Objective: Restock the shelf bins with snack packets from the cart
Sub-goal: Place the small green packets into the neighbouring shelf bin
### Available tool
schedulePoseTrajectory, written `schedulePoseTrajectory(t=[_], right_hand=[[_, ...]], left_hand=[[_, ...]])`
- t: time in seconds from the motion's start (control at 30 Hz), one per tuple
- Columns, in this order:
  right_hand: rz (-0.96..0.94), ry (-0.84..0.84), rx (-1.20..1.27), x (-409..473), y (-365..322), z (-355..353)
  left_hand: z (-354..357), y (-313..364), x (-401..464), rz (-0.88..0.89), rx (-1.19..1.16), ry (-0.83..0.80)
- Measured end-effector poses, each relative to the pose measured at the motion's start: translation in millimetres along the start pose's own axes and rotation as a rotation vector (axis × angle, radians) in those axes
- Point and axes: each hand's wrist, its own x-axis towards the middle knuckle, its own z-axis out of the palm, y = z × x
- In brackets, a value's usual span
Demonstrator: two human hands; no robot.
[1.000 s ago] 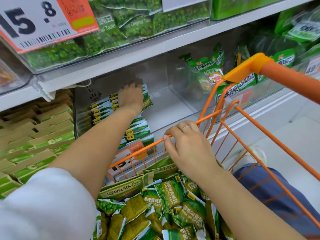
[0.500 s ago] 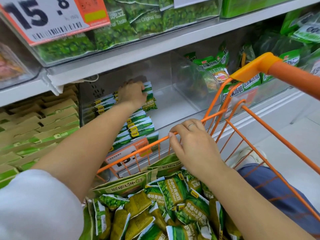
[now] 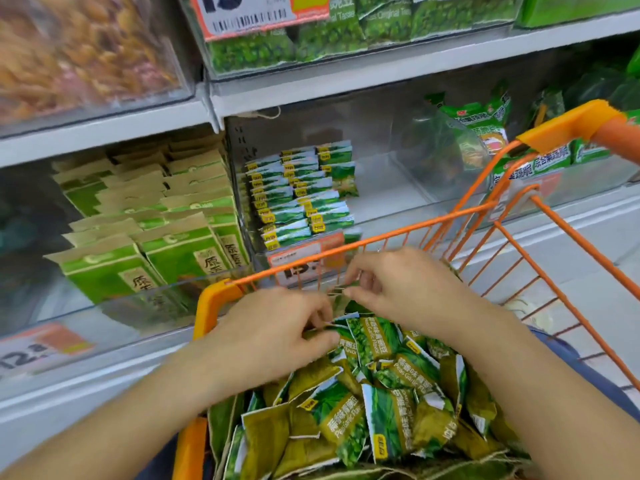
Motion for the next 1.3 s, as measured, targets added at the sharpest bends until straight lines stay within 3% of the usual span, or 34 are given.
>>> schedulePoseTrajectory(t=[0.1, 0.2, 0.27, 0.37, 0.43, 0.53, 0.63, 0.7, 0.8, 0.83, 0.93, 0.97, 1.07, 1.13, 1.3], right_hand=[[-0.026, -0.135, -0.086, -0.7, -6.4, 8.3], [-0.006, -0.129, -0.06, -2.5, -4.9, 6.2], [0.02, -0.104, -0.014, -3.8, -3.1, 1.5], [0.055, -0.029, 0.245, -5.0, -0.3, -3.7], [0.075, -0.009, 0.434, -4.4, 1.8, -7.5], [0.069, -0.12, 0.682, -4.8, 3.2, -10.7], [0.091, -0.188, 0.819, -3.8, 5.5, -11.0], [0.113, -0.143, 0.839, -3.6, 7.0, -12.0], [0.147, 0.067, 0.868, -2.1, 9.9, -12.5], [0.172, 0.196, 0.747, -1.6, 12.1, -10.4], [0.2, 0.591, 0.055, 1.2, 27.5, -6.1], [0.208, 0.598, -0.03, 3.5, 34.4, -4.8], [0.347, 0.354, -0.089, 6.8, 45.8, -0.1], [0.352, 0.278, -0.135, 7.4, 46.8, 5.3], [0.327, 0.257, -0.148, 11.1, 44.2, 13.9]], left_hand=[[22.5, -3.6, -18.6, 0.027, 0.196, -0.147], [37.7, -4.7, -20.0, 0.09, 0.315, -0.084], [39.7, -8.5, -17.5, 0.129, 0.3, 0.046], [25.2, -16.7, -13.4, -0.016, -0.057, 0.261], [12.3, -16.7, -8.7, -0.151, -0.489, 0.272], [-3.6, -9.2, -3.0, -0.258, -0.897, 0.221], [-7.9, -2.3, 3.4, -0.302, -1.018, 0.214], [-10.6, 0.3, 9.5, -0.292, -1.039, 0.201], [-17.1, 6.3, 21.1, -0.243, -0.993, 0.134], [-19.9, 6.8, 26.9, -0.224, -0.944, 0.176], [-29.2, -0.4, 54.9, -0.185, -0.748, 0.394], [-31.8, -4.8, 66.6, -0.188, -0.704, 0.452], [-39.1, -14.5, 109.0, -0.191, -0.558, 0.569], [-44.5, -20.4, 143.2, -0.227, -0.359, 0.587], [-38.5, -41.3, 225.3, -0.357, -0.155, 0.263]])
